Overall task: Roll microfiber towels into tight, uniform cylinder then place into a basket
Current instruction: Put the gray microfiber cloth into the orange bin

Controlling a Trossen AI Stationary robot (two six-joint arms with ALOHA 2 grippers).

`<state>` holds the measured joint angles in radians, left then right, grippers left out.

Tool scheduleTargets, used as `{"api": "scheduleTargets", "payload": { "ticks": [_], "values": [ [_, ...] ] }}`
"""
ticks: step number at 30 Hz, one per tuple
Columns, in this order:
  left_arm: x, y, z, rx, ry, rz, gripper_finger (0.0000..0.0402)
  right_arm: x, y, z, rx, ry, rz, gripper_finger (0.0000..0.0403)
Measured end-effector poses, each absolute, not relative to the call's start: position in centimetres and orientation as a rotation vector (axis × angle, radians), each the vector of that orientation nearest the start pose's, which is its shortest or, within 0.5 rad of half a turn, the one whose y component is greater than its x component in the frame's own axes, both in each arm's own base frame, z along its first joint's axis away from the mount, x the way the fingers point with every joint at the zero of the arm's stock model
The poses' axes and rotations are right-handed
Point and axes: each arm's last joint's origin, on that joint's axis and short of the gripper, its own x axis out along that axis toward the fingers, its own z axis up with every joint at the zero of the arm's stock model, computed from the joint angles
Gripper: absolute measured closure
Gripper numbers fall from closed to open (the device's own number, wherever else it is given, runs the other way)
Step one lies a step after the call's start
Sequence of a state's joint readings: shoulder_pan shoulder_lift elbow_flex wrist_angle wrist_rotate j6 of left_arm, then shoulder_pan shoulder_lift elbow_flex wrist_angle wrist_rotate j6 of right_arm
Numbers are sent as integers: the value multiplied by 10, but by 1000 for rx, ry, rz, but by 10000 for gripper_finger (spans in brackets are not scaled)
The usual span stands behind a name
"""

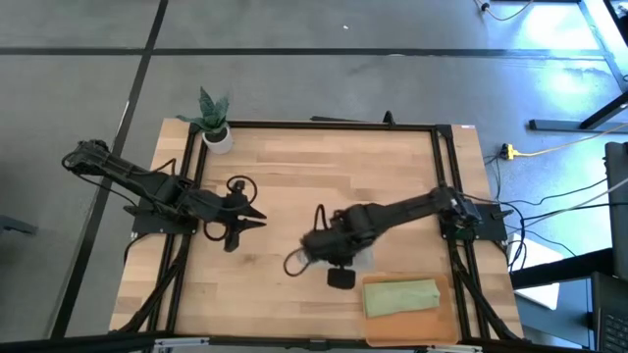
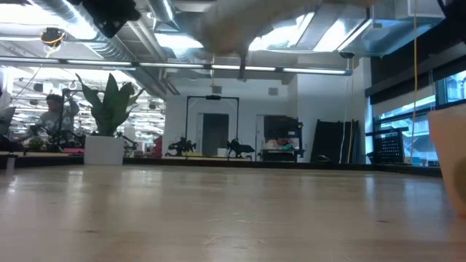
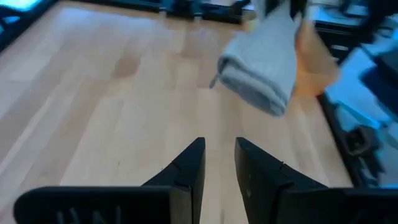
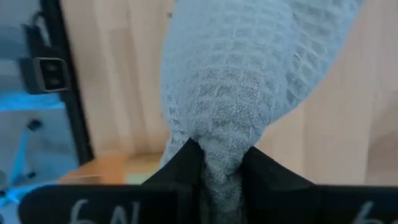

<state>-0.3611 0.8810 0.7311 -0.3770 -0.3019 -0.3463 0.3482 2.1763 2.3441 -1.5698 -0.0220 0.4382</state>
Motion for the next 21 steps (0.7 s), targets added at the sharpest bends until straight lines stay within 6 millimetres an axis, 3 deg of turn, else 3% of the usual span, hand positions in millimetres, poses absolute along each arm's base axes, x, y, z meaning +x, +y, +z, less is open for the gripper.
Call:
{"api": "scheduleTargets", "payload": {
  "ticks": [8,16,21],
  "values": [
    [182,-67,296,-133,386,-249,323,345,190,361,213,1372,53,340],
    [181,-79,309,-152,251,-392,323,285,235,394,252,1328,143,340],
    [184,-91,315,-111,153,-413,323,249,256,399,242,1301,107,340]
  ]
}}
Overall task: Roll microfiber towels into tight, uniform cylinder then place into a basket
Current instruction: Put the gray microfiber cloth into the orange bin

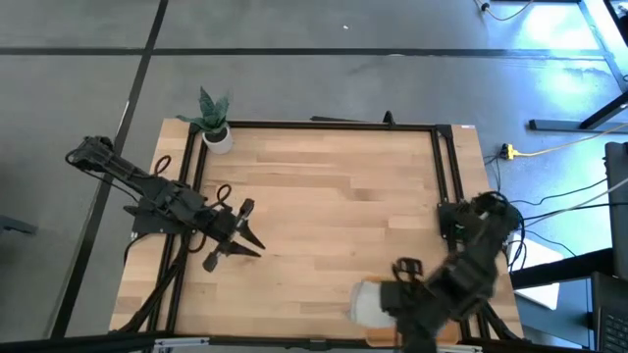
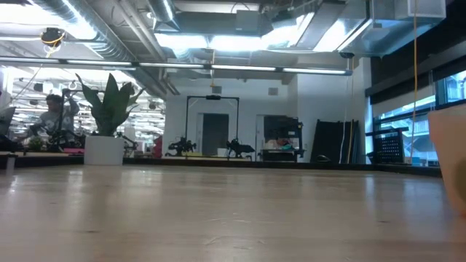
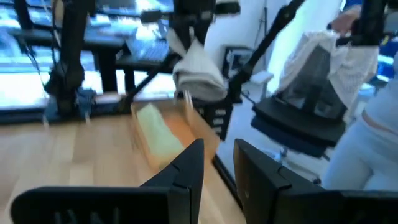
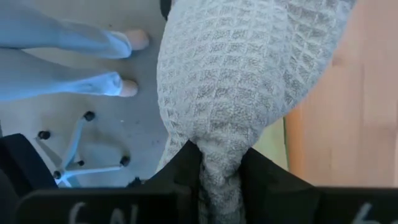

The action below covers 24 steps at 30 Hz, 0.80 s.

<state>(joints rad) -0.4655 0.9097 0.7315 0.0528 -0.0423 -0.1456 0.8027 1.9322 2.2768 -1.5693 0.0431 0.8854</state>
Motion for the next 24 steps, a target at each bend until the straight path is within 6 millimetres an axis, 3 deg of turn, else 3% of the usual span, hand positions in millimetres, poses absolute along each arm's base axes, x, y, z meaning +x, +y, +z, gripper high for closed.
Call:
{"api": "scheduleTargets", "payload": {
  "ticks": [7,10,17,24],
  "values": [
    [209,-105,329,-101,143,-351,323,183,255,380,252,1401,-9,339],
    [224,-112,338,-42,199,-343,323,169,257,360,194,1431,14,339],
    [256,-123,364,-9,290,-314,323,168,266,301,129,1431,188,339],
    [265,-128,391,3,322,-300,323,176,275,261,98,1316,303,339]
  ]
}}
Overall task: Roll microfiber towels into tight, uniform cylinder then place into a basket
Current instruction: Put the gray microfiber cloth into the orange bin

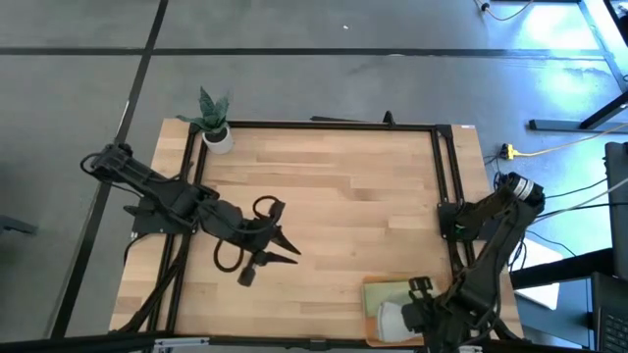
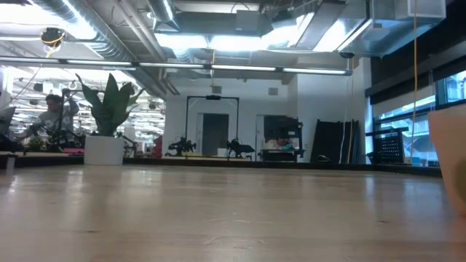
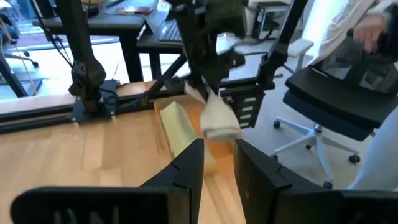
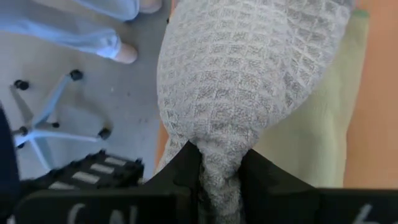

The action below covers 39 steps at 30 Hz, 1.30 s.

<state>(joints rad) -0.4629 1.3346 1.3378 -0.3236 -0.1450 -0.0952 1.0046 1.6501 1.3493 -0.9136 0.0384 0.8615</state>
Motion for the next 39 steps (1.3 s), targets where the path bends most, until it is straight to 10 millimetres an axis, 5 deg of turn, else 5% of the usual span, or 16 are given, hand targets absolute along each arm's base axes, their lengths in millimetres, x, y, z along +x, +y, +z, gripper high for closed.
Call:
{"api": "scheduleTargets", "payload": {
  "ticks": [16,27,39],
  "values": [
    [266,-127,403,3,311,-276,323,172,266,185,45,1208,380,338],
    [266,-127,403,1,311,-278,323,180,260,183,47,1221,405,293],
    [265,-127,400,-23,346,-271,323,184,258,184,28,1224,430,200]
  ]
}}
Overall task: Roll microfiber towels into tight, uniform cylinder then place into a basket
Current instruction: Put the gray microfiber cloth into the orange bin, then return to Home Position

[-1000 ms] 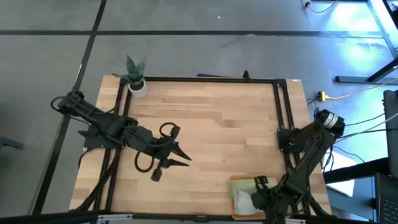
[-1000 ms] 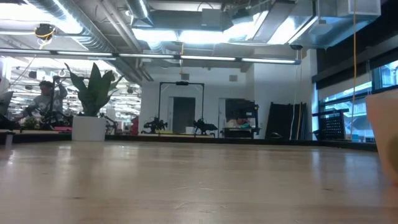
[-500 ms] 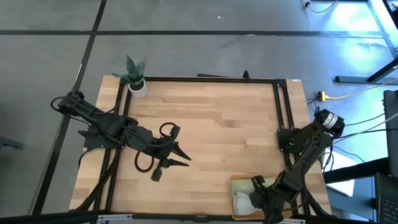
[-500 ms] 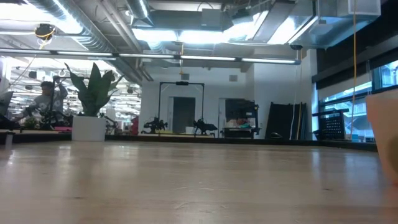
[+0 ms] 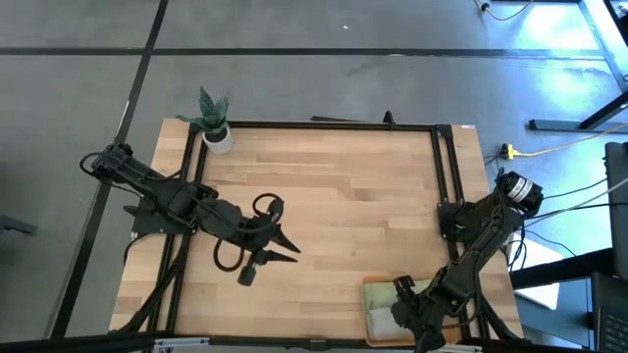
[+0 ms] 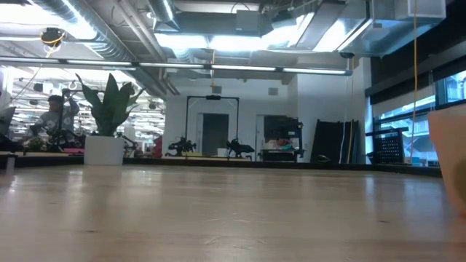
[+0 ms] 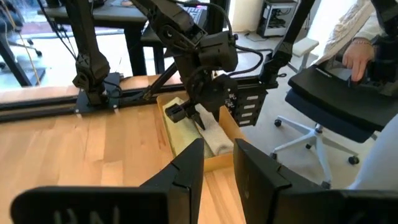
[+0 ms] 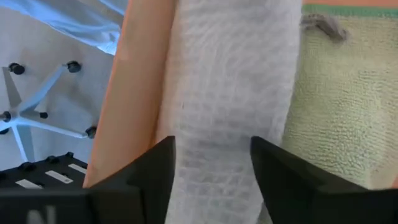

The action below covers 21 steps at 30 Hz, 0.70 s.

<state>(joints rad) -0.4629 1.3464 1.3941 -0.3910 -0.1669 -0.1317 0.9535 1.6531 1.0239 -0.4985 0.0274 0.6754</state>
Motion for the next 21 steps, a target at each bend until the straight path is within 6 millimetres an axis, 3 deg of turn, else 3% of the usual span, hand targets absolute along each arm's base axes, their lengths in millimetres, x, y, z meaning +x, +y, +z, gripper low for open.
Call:
{"api": "scheduleTargets", "payload": {
  "ticks": [6,11,16,21],
  "values": [
    [265,-127,400,-46,351,-267,323,189,263,198,29,1203,469,172],
    [265,-128,401,-50,341,-270,323,198,259,221,48,1263,392,179],
    [265,-129,401,-54,341,-273,323,206,246,248,10,1322,264,216],
    [263,-132,401,-98,348,-278,323,221,227,270,26,1315,83,284]
  ]
}}
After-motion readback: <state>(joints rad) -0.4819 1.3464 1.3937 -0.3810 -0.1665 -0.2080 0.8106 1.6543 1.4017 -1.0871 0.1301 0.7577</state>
